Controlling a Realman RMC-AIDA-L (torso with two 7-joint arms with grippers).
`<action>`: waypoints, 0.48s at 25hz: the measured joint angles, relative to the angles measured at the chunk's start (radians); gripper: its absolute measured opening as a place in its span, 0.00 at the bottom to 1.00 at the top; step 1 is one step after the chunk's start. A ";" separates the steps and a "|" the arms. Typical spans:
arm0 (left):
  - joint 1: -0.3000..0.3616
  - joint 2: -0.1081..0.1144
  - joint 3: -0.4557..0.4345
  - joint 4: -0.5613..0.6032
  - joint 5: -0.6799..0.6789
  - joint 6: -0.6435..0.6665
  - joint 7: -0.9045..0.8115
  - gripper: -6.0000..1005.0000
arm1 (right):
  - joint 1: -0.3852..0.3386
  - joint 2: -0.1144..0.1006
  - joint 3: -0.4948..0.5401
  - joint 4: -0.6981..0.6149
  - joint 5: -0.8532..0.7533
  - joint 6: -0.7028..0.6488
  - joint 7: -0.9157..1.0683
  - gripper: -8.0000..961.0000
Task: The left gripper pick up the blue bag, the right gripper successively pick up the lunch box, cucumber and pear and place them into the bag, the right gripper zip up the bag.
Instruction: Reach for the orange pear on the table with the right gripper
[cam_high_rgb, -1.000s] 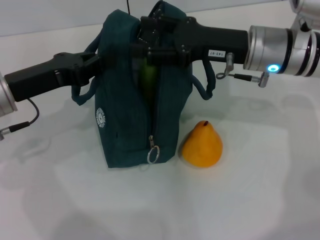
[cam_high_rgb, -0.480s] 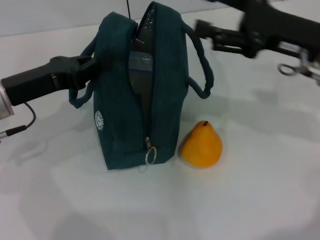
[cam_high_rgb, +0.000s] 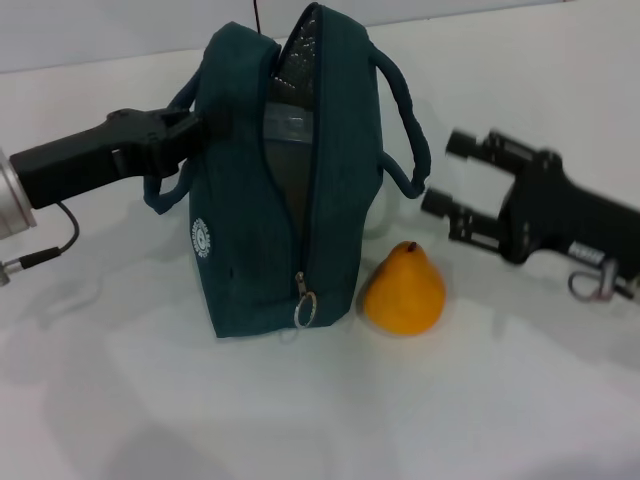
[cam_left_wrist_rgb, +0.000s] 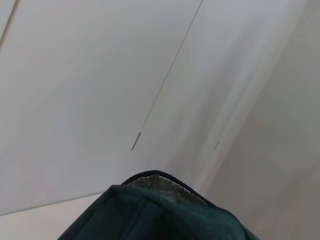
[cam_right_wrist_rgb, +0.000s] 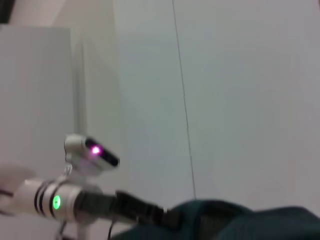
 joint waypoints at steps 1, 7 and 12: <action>0.000 0.000 0.000 -0.001 0.000 0.000 0.000 0.07 | -0.001 0.002 0.000 0.029 0.001 0.000 -0.047 0.86; 0.004 -0.002 0.000 -0.002 -0.001 0.000 0.000 0.07 | 0.000 0.010 0.001 0.186 0.003 0.000 -0.255 0.76; 0.001 -0.002 0.000 -0.025 -0.001 0.000 0.011 0.07 | -0.007 0.012 0.005 0.210 0.004 0.006 -0.279 0.66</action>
